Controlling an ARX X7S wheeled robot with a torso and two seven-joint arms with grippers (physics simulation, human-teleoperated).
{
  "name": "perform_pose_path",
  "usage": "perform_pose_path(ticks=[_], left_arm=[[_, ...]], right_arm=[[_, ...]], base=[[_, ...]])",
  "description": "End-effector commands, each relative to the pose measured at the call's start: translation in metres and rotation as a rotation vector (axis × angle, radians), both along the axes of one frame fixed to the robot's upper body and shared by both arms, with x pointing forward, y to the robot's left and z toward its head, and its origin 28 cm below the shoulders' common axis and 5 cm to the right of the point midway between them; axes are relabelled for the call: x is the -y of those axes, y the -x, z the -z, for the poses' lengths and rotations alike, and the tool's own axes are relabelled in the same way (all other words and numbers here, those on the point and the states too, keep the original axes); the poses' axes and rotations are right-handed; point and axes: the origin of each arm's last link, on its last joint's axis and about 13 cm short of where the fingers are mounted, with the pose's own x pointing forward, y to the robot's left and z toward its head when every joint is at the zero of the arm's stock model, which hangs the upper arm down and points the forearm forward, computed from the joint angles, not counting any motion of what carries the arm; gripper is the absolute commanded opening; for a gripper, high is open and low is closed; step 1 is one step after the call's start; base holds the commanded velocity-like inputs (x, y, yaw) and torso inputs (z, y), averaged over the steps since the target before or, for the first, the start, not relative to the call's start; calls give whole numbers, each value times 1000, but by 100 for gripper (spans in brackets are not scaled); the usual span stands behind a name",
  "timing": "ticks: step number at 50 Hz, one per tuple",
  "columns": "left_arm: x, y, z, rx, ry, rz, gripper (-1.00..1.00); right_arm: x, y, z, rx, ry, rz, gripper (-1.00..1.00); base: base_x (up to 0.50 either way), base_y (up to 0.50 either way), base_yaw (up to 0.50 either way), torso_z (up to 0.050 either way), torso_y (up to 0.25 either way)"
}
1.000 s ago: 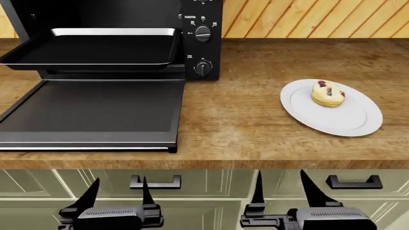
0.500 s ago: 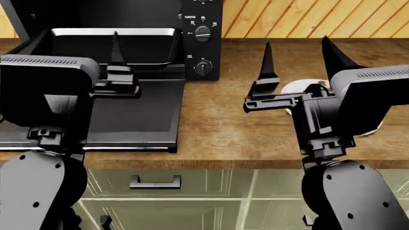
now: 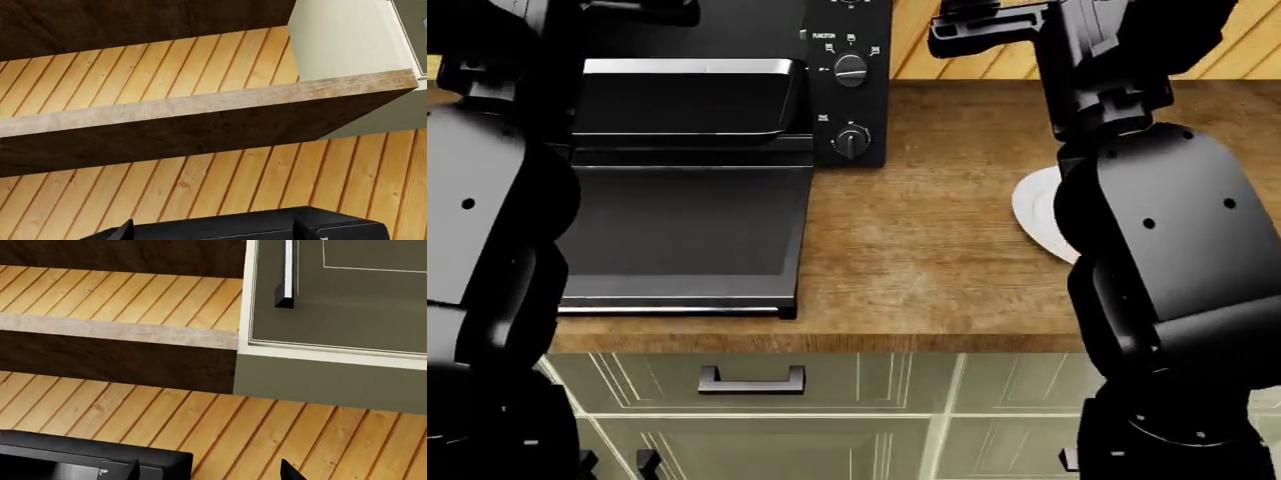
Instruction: Place the scone on the tray of the toaster oven.
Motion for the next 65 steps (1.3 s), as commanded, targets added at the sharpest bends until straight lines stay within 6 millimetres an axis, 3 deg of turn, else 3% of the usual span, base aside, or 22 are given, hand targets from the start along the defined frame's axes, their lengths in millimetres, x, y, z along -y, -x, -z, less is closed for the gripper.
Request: perform_pose_path(ticks=[1,10,17,34,65], left_arm=[[-10,-18,16,-139,19,-43,100],[-16,-12,22,-173,18,-65,100],[-17,-11,19,-151,17,-74,100],[-14,-13,9,-101,18,-63,100],[-13,-12,13,-101,17,-54,100]], right_arm=[[1,-28,-23,20,60,-2,100],[4,-39,-28,-4,42,3,100],[7,-35,-33,-1,43,5,100],[2,-45,-25,-28,56,-4,100],[3,-45,-16,-22,32,-42,100]], base=[[0,0,0,0,0],[0,0,0,0,0],[0,0,0,0,0],[-125,-107,0,0,0],[4,0,0,0,0]])
